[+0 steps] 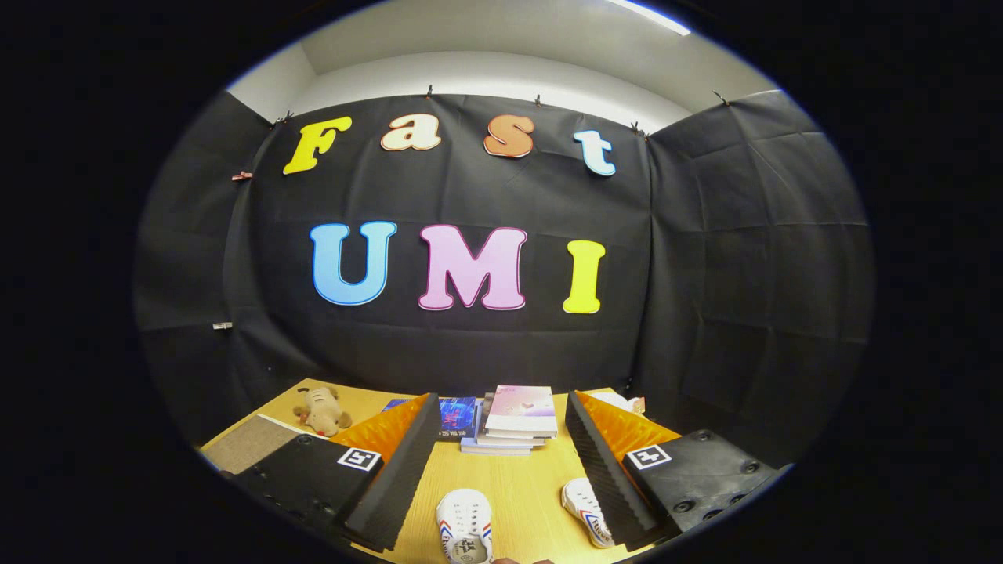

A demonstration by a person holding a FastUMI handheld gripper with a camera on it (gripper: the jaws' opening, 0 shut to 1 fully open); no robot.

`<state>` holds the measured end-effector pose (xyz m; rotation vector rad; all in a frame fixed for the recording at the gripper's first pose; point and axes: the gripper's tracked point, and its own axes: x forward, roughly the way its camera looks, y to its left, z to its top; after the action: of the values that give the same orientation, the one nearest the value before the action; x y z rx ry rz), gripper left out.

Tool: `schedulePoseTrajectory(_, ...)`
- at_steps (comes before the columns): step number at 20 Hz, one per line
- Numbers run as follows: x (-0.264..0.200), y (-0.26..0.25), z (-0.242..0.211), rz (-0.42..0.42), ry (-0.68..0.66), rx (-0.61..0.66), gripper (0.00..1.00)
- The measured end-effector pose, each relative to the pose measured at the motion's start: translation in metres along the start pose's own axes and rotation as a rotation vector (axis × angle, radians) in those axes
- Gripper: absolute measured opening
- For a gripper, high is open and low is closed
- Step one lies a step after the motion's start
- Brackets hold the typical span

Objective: Open the storage box then place both shoes into the box .Put the left shoe in first, then the right shoe, with the right side of both shoes facing outward in a uniform manner.

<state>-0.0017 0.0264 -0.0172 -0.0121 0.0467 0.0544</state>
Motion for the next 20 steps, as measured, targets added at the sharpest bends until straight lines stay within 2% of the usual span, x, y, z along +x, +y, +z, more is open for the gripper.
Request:
schedulePoseTrajectory(5, 0.007, 0.021, -0.017, 0.025, 0.063, 0.009, 0.98)
schedulePoseTrajectory(8, 0.009, 0.038, -0.037, 0.069, 0.138, 0.037, 0.98)
schedulePoseTrajectory(10, 0.011, 0.052, -0.051, 0.128, 0.196, 0.053, 0.98)
schedulePoseTrajectory(14, 0.010, 0.098, -0.080, 0.345, 0.324, 0.105, 0.99)
schedulePoseTrajectory(17, -0.018, 0.141, -0.126, 0.572, 0.532, 0.214, 0.99)
schedulePoseTrajectory(20, -0.051, 0.169, -0.151, 0.777, 0.706, 0.319, 0.99)
